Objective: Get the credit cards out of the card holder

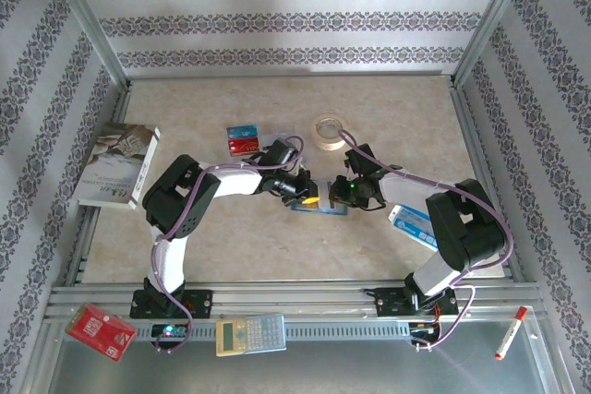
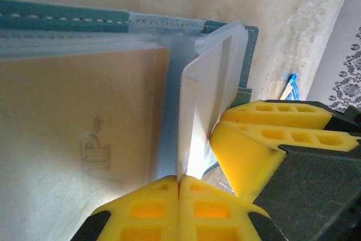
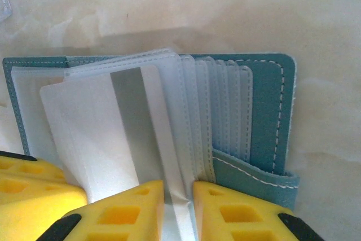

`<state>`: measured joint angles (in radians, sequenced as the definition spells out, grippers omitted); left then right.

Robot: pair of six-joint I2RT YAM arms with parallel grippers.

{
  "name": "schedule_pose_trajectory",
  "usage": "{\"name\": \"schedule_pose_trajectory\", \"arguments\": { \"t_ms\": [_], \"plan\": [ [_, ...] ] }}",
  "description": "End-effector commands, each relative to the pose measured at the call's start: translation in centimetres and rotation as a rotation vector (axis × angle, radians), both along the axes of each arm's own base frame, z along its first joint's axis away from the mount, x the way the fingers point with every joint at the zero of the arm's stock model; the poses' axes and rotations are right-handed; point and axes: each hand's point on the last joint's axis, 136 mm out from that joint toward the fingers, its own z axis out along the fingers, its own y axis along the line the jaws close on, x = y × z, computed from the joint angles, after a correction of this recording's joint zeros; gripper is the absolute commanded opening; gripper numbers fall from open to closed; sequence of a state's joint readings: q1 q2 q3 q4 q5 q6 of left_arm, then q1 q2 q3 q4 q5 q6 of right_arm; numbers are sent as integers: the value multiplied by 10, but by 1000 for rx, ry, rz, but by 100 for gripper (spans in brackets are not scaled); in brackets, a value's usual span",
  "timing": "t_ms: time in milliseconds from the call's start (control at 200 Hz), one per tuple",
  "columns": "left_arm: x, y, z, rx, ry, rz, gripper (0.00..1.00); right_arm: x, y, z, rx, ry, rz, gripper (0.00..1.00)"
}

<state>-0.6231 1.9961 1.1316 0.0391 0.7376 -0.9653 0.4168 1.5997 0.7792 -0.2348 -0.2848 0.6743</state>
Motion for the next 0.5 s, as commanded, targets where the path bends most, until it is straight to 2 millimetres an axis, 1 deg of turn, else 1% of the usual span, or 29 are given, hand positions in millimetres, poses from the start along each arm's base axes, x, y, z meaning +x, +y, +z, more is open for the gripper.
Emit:
{"name": "schedule_pose_trajectory", "arguments": {
  "t_ms": [0, 70, 160, 245, 345, 415, 495],
  "plan": [
    [4, 10, 11, -11, -46, -9, 0, -14, -15, -16, -69, 56, -17, 25],
    [0, 16, 9, 6, -36, -16, 0, -12, -19, -15, -71, 50, -30, 25],
    [-3, 27, 11, 36, -38, -31, 0, -11, -23, -14, -70, 47, -42, 25],
    [-7, 39, 14, 80, -55, -57, 0, -10, -24, -13, -69, 46, -46, 25],
    [-9, 53, 24, 137, -83, -84, 0, -7, -23, -9, -58, 31, -48, 25],
    [-7, 61, 34, 157, -116, -98, 0, -1, -20, 1, -30, -6, -48, 25],
    [-5, 66, 49, 162, -161, -113, 0, 8, -13, 19, 26, -72, -41, 26]
  ]
}}
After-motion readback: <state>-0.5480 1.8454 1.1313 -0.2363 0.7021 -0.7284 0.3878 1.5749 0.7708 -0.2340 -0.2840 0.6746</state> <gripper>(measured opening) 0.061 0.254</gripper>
